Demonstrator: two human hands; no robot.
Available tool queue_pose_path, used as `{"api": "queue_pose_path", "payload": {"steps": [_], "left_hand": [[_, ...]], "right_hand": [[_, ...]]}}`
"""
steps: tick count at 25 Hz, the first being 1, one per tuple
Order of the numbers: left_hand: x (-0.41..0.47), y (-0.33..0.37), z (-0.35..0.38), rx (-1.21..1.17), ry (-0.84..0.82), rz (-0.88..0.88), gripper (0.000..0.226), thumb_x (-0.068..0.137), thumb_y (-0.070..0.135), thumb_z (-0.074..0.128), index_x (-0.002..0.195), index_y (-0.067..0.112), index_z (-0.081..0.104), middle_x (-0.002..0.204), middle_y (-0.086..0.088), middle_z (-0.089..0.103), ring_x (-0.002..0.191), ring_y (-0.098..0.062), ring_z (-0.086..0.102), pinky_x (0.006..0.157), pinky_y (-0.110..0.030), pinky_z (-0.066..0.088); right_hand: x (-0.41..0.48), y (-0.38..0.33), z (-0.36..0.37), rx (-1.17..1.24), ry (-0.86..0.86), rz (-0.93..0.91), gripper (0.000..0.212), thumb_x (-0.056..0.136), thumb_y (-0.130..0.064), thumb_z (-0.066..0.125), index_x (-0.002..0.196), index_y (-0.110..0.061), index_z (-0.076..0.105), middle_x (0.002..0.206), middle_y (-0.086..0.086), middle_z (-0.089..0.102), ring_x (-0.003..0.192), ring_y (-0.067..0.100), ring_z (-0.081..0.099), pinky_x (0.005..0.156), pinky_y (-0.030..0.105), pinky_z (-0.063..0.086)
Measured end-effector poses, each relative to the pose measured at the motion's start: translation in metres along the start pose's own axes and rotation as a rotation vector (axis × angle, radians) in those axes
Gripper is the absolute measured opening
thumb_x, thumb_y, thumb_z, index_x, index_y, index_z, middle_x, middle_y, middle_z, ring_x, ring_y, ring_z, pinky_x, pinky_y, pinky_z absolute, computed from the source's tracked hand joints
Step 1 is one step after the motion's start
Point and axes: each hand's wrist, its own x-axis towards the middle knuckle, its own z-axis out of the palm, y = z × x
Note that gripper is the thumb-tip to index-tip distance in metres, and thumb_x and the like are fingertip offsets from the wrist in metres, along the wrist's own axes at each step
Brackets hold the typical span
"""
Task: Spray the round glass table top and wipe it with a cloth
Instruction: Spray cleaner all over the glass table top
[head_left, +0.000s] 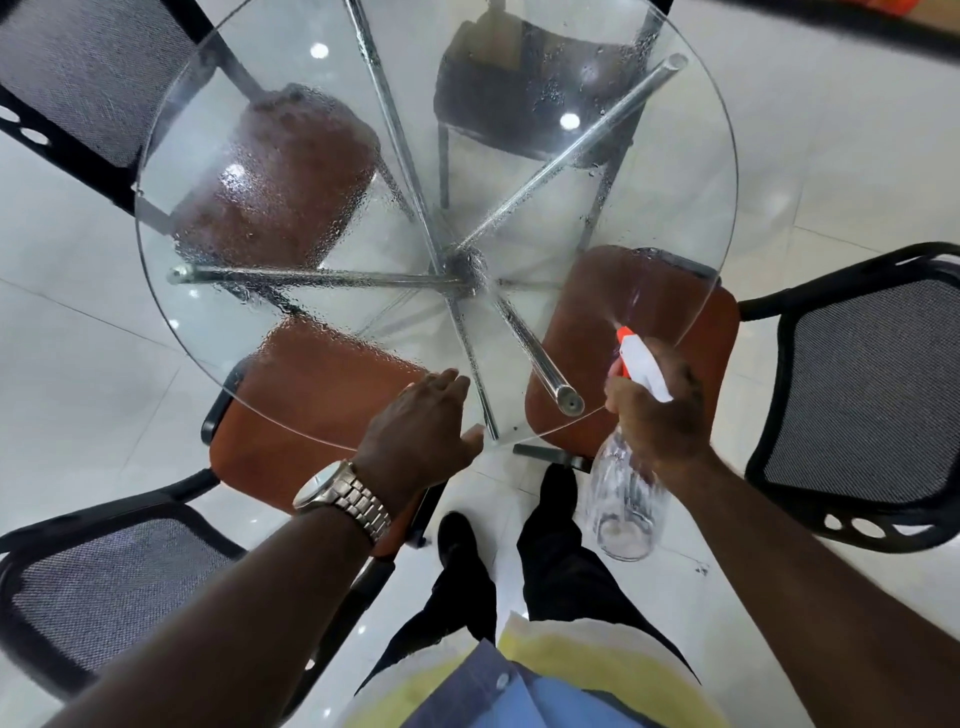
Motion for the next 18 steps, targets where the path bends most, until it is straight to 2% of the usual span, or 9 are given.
{"api": "queue_pose_path", "payload": {"steps": [4,7,9,11,12,14,15,18], "left_hand": [[0.000,0.009,0.003,-0.050,-0.011,-0.008,0.055,0.087,0.047,0.058,0.130,0.011,0.056,0.140,-0.008,0.056,0.132,-0.029,0.054,0.105,-0.044,0.048],[0.002,0.022,0.005,-0.041,-0.014,0.012,0.055,0.093,0.038,0.064,0.137,0.008,0.053,0.148,-0.009,0.052,0.137,-0.027,0.049,0.110,-0.040,0.041],[0.005,0.029,0.006,-0.041,-0.012,0.024,0.057,0.094,0.040,0.064,0.140,0.008,0.052,0.151,-0.009,0.050,0.139,-0.026,0.047,0.112,-0.039,0.040],[0.010,0.036,0.009,-0.027,-0.020,0.031,0.059,0.094,0.042,0.064,0.141,0.008,0.050,0.151,-0.009,0.049,0.140,-0.026,0.045,0.113,-0.040,0.039],[0.013,0.039,0.010,-0.019,-0.025,0.035,0.060,0.094,0.043,0.064,0.141,0.008,0.050,0.151,-0.009,0.048,0.140,-0.026,0.044,0.113,-0.040,0.038],[0.020,0.048,0.011,-0.009,-0.027,0.048,0.062,0.094,0.044,0.064,0.143,0.009,0.047,0.156,-0.009,0.045,0.145,-0.025,0.040,0.116,-0.038,0.035],[0.023,0.053,0.011,-0.011,-0.027,0.054,0.065,0.095,0.044,0.063,0.147,0.009,0.045,0.160,-0.009,0.040,0.149,-0.024,0.035,0.118,-0.036,0.032],[0.036,0.071,0.011,-0.010,-0.020,0.075,0.073,0.096,0.045,0.063,0.154,0.010,0.038,0.167,-0.008,0.030,0.154,-0.022,0.027,0.121,-0.036,0.028]], "right_hand": [[-0.004,0.010,-0.004,-0.042,-0.032,-0.060,0.020,0.079,-0.029,0.061,0.093,-0.016,0.065,0.085,0.005,0.072,0.079,0.028,0.069,0.072,0.042,0.061],[-0.013,0.022,-0.007,-0.125,-0.025,-0.097,0.013,0.085,-0.017,0.065,0.097,-0.015,0.068,0.091,0.000,0.067,0.083,0.028,0.063,0.081,0.043,0.055],[-0.018,0.033,-0.011,-0.175,-0.019,-0.097,0.019,0.088,-0.008,0.070,0.107,-0.006,0.070,0.096,-0.003,0.059,0.090,0.029,0.059,0.087,0.045,0.054],[-0.022,0.045,-0.018,-0.201,-0.084,-0.185,0.019,0.089,-0.002,0.071,0.108,-0.001,0.070,0.100,0.003,0.061,0.091,0.032,0.063,0.084,0.049,0.059],[-0.022,0.051,-0.023,-0.222,-0.136,-0.235,0.020,0.092,0.001,0.069,0.111,-0.004,0.071,0.102,0.004,0.064,0.089,0.025,0.065,0.084,0.045,0.059],[-0.022,0.055,-0.036,-0.193,-0.194,-0.163,0.026,0.097,-0.002,0.066,0.120,-0.013,0.070,0.101,-0.003,0.068,0.086,0.010,0.063,0.085,0.035,0.055],[-0.020,0.057,-0.041,-0.204,-0.179,-0.139,0.024,0.097,-0.007,0.064,0.119,-0.013,0.070,0.100,-0.001,0.068,0.084,0.011,0.060,0.085,0.034,0.054],[-0.002,0.059,-0.054,-0.223,-0.062,-0.071,0.022,0.084,-0.031,0.057,0.094,-0.014,0.065,0.091,0.015,0.066,0.081,0.028,0.060,0.081,0.042,0.056]]}}
